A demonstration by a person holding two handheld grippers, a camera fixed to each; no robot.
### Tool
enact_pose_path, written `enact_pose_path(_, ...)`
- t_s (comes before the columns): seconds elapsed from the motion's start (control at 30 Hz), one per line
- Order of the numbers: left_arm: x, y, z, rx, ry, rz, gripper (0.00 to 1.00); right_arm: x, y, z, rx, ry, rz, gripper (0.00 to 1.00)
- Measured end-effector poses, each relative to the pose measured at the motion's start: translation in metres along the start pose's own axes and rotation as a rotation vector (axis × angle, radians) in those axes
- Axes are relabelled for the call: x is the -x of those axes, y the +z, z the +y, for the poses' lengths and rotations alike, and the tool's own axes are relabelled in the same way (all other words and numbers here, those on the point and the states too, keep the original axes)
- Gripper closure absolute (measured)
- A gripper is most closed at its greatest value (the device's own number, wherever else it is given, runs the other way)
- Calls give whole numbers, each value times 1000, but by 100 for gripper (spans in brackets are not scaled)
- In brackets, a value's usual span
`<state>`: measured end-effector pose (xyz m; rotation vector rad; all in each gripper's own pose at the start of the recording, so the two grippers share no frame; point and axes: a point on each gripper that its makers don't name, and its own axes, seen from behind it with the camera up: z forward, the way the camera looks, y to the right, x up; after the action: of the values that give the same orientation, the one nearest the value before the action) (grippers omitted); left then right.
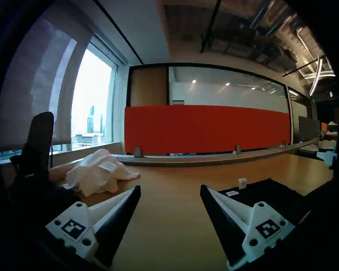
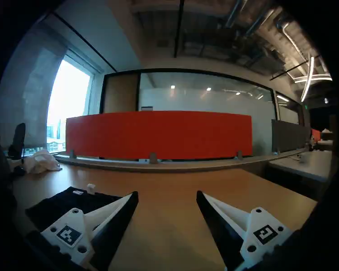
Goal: Fold towel
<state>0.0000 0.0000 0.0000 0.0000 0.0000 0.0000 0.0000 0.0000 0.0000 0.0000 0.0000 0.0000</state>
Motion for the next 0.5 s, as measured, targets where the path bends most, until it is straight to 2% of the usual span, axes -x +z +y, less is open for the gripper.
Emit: enact_pose_path(0.5, -1, 0, 0, 0, 0, 0, 2, -1, 0, -1, 0, 0, 0, 0)
